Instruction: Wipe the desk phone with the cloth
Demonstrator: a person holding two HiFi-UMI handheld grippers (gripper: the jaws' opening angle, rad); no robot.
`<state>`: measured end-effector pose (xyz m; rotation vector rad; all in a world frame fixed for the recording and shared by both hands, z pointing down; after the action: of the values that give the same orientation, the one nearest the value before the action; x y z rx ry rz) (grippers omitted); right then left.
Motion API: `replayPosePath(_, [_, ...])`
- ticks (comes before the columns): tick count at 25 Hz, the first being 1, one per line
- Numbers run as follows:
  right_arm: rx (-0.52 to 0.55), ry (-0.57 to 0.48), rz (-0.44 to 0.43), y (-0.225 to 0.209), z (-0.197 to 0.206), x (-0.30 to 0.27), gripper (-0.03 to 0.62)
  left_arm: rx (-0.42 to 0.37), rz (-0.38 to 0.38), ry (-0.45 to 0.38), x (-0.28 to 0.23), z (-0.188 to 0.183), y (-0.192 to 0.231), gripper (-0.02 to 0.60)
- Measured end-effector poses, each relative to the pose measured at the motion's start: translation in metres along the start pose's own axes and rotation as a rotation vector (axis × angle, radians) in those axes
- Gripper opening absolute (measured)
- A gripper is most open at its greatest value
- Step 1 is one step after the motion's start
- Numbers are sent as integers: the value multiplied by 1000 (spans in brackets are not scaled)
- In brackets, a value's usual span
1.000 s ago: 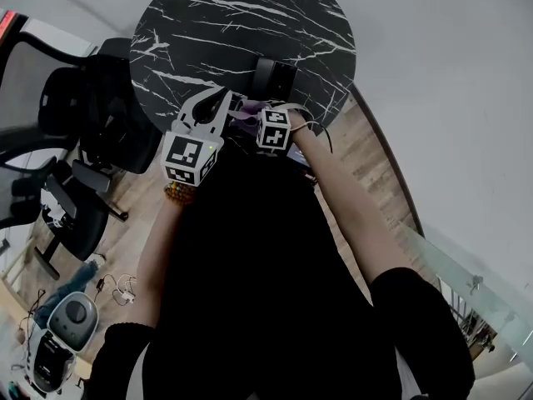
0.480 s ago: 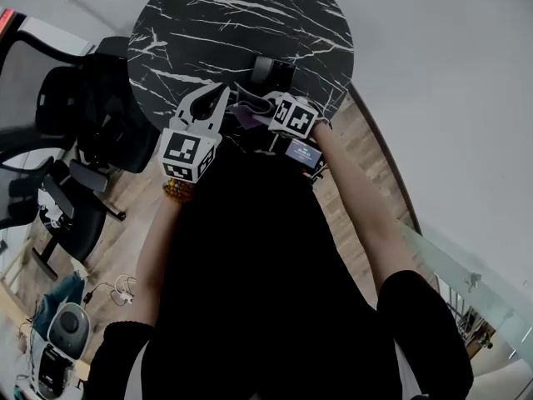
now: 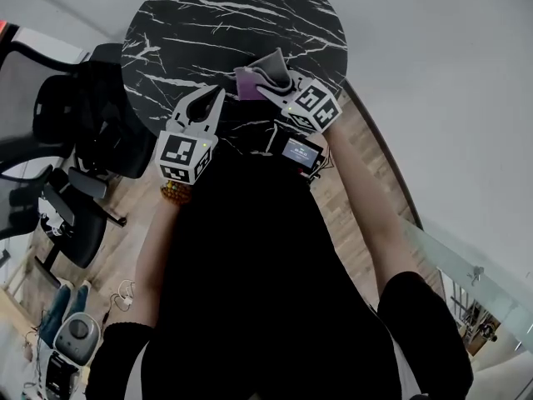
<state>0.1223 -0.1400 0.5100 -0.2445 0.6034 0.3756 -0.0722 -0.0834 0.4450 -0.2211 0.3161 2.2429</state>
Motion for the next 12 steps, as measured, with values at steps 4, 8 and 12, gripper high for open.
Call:
replayPosePath(4, [-24,-73,148,-29,-12,19,64,-4,9,1,-1,-1,-2,12])
replayPosePath(8, [-15,-57,274,-51,-7,29,64,-3,6,-2,-1,-2,-2,12])
replayPosePath(12, [16,2,352,-59,6,27,64,2,2,0,-1,0,-1,12])
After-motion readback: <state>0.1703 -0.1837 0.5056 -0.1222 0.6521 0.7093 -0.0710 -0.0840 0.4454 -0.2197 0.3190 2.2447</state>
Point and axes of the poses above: the fingertips, and each gripper's own axes: x backward along the fingers, y to its left, z out of its underside, the point moved 8 cm from there along x, backward along the fingers, and after that the axes turned 1 degree about -z, right-handed, at the moved point
